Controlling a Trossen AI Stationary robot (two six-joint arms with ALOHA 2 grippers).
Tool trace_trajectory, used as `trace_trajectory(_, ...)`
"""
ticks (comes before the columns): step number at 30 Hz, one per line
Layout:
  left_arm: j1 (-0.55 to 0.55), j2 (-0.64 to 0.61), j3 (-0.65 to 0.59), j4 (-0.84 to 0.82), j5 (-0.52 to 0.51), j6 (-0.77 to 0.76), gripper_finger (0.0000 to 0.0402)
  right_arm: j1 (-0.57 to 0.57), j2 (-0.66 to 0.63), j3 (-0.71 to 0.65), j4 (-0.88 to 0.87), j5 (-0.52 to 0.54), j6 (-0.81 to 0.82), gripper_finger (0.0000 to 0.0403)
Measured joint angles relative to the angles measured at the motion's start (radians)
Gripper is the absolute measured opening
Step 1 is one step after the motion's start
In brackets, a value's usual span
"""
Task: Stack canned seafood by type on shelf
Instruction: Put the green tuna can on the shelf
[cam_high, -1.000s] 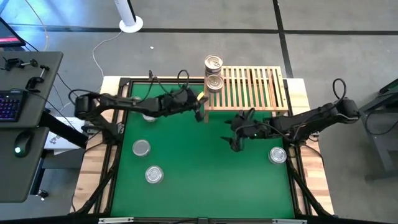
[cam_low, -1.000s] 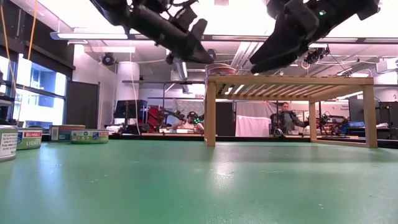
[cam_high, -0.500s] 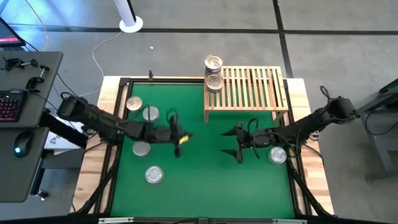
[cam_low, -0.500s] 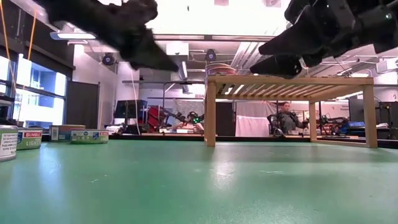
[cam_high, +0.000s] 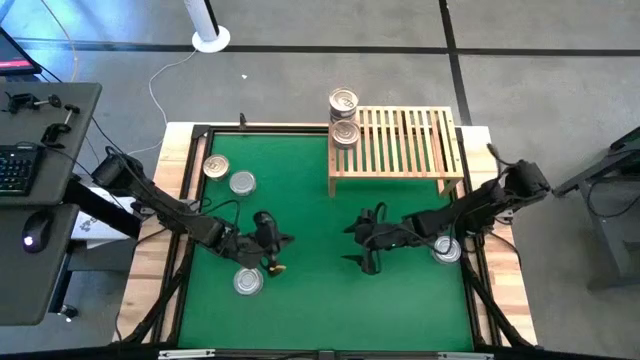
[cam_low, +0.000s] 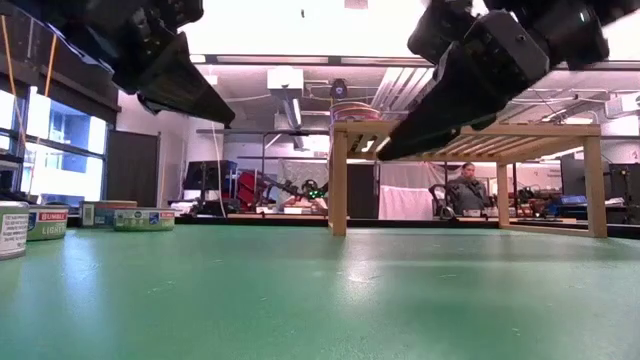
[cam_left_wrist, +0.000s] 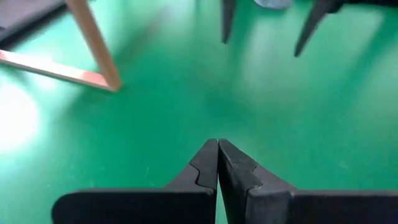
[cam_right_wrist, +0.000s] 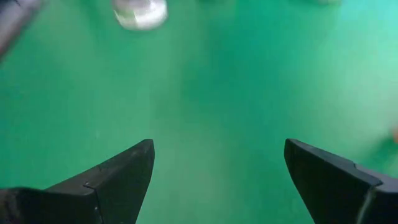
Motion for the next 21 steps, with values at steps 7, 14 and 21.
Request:
trace_trajectory(7,0.022,0.008,0.0,0.019,-0.06,-0.005,0.0,0.086,-0.072,0.182,-0.839,-0.059,0.364,0.0353)
trace_trajectory(14,0.072,0.089,0.0,0.139,-0.055,0.06,0.0,0.229,-0.173,0.17,-1.287,-0.138,1.016,0.0353)
trace_trajectory(21,0.113,0.215,0.0,0.381,-0.015,0.18,0.0,0.315,-0.23,0.018,-1.266,-0.14,1.453,0.0353)
